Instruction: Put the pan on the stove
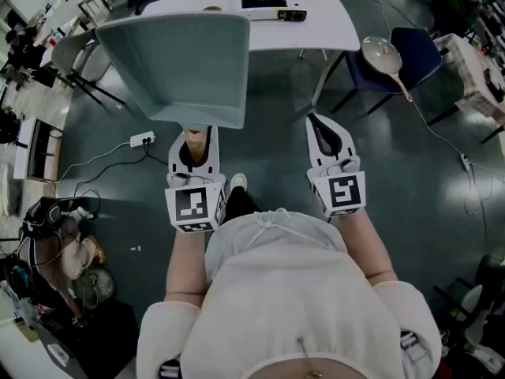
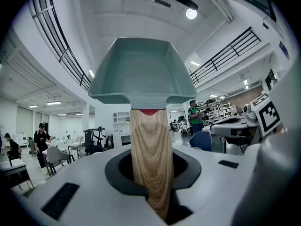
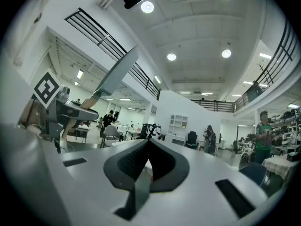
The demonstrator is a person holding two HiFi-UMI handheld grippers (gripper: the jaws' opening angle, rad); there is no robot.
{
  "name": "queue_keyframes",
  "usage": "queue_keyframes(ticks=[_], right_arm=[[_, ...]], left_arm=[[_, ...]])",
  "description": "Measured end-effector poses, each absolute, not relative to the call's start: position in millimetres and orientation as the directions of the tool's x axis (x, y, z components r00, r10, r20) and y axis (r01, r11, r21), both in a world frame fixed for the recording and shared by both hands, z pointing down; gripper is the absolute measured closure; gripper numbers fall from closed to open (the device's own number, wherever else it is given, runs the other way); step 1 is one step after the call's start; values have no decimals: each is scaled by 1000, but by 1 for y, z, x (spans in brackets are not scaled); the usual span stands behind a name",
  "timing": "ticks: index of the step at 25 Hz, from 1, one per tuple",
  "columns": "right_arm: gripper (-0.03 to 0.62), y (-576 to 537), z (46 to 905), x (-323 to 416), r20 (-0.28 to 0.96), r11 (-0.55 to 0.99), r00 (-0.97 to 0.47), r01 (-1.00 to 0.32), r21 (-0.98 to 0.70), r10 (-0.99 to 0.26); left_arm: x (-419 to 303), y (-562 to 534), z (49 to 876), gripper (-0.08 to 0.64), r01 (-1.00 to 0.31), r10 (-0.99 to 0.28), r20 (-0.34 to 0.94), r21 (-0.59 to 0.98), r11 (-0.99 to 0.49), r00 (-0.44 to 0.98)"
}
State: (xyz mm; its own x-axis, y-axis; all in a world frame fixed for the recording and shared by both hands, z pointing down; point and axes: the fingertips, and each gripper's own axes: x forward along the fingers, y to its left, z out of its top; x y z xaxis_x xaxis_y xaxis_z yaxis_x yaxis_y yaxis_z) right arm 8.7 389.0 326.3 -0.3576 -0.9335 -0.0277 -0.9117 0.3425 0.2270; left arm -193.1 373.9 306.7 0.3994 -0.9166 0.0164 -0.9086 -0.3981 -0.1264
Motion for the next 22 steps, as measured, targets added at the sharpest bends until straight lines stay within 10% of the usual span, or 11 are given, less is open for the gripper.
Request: queue_keyframes(ticks=[22], right_arm=[[588,353,339,41,-14,312,-318,-936,161,-948]], left_arm=[[-172,330,312,477,-903,-908,58,-98,-419,415]])
